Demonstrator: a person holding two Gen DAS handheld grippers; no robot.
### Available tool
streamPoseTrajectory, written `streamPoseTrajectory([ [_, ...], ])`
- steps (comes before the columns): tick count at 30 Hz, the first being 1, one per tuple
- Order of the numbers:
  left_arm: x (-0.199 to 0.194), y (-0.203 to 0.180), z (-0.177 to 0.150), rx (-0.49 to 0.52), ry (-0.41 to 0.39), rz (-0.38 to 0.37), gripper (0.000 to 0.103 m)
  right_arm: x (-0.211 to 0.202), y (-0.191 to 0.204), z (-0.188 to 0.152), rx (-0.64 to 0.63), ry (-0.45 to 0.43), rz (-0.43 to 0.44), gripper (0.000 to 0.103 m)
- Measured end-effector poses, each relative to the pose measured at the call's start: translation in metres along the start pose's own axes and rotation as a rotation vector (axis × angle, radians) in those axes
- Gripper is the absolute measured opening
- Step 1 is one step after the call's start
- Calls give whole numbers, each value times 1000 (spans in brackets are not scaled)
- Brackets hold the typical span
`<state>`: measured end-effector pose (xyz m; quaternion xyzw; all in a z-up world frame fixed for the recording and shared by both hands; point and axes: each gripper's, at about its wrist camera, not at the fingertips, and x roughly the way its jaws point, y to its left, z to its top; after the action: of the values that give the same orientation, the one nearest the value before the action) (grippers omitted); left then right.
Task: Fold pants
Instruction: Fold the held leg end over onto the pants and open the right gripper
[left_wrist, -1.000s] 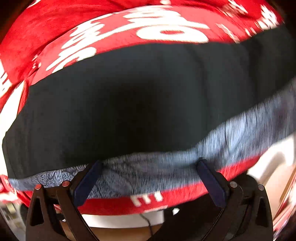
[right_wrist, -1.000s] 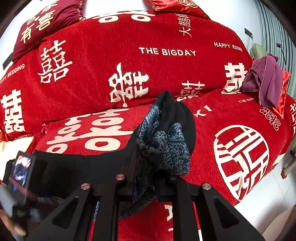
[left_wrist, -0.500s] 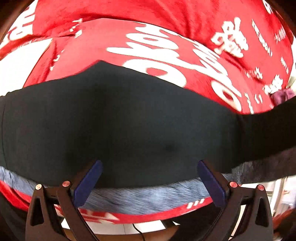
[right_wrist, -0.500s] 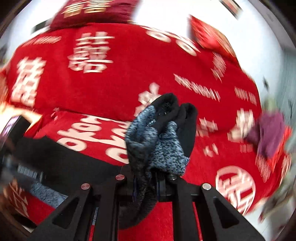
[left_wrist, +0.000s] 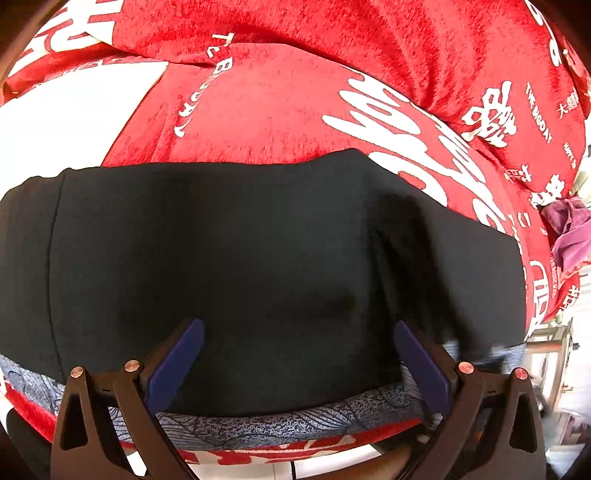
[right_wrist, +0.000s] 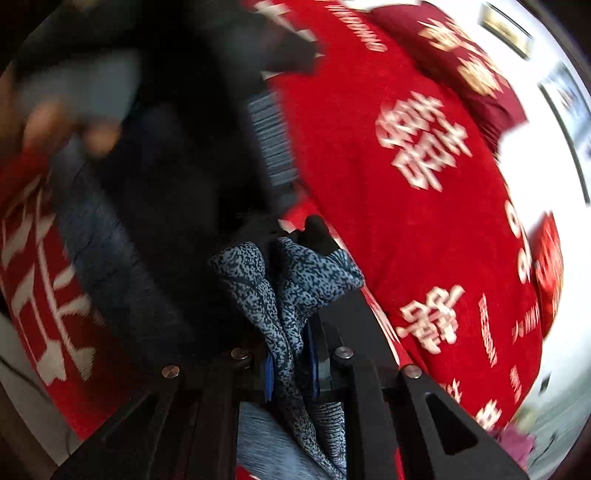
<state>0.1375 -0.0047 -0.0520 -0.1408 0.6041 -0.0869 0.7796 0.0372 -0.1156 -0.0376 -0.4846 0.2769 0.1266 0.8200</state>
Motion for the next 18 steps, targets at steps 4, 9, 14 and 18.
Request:
streamPoseTrajectory([
  [4, -2, 0, 3, -9, 1, -22, 103, 8, 23, -9, -86, 30, -4, 24],
  [9, -14, -10, 8, -7, -21, -52, 103, -32, 5, -1, -21, -46, -3, 91],
  [14, -32, -45, 2, 81, -58, -24, 103, -73, -50, -13, 284, -87, 158, 91],
  [18, -29, -91, -12, 193, -54, -46, 103, -55, -111, -76, 666, 16, 262, 91],
])
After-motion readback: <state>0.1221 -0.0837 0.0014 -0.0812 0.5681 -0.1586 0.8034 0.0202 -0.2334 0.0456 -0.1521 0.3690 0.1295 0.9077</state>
